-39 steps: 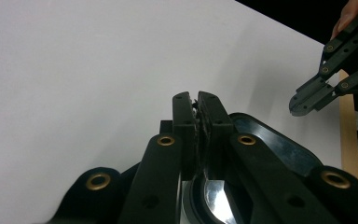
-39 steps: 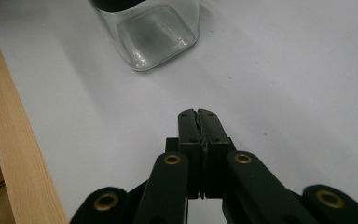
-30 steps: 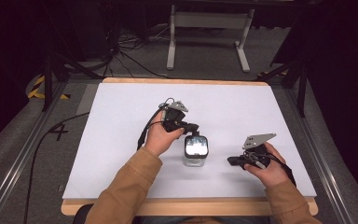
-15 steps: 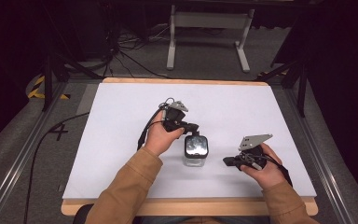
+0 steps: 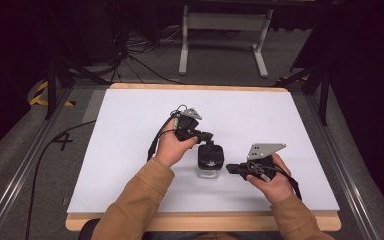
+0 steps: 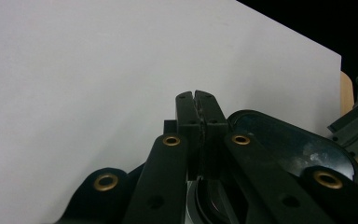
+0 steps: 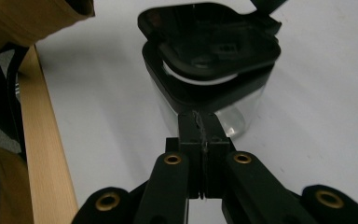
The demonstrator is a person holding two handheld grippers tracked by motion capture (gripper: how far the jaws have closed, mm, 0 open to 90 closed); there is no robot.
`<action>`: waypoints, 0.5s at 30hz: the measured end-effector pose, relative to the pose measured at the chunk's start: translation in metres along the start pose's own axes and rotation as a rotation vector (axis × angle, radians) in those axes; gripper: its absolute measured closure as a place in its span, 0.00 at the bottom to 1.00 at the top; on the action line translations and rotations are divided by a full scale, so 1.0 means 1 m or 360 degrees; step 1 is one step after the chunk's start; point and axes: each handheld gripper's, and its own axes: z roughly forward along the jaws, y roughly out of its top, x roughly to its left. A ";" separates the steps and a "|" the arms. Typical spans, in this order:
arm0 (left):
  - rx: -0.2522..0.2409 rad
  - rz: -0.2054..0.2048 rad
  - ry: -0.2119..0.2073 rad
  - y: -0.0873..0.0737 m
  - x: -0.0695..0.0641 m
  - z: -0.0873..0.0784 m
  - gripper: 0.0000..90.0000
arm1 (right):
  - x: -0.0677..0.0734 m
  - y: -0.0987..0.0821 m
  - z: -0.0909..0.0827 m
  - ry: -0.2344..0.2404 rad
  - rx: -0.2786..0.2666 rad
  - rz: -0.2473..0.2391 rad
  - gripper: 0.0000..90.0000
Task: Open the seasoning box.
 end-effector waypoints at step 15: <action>-0.0111 0.0021 0.0057 0.000 -0.012 -0.036 0.94 | 0.003 0.010 0.005 -0.0010 -0.0093 -0.0034 1.00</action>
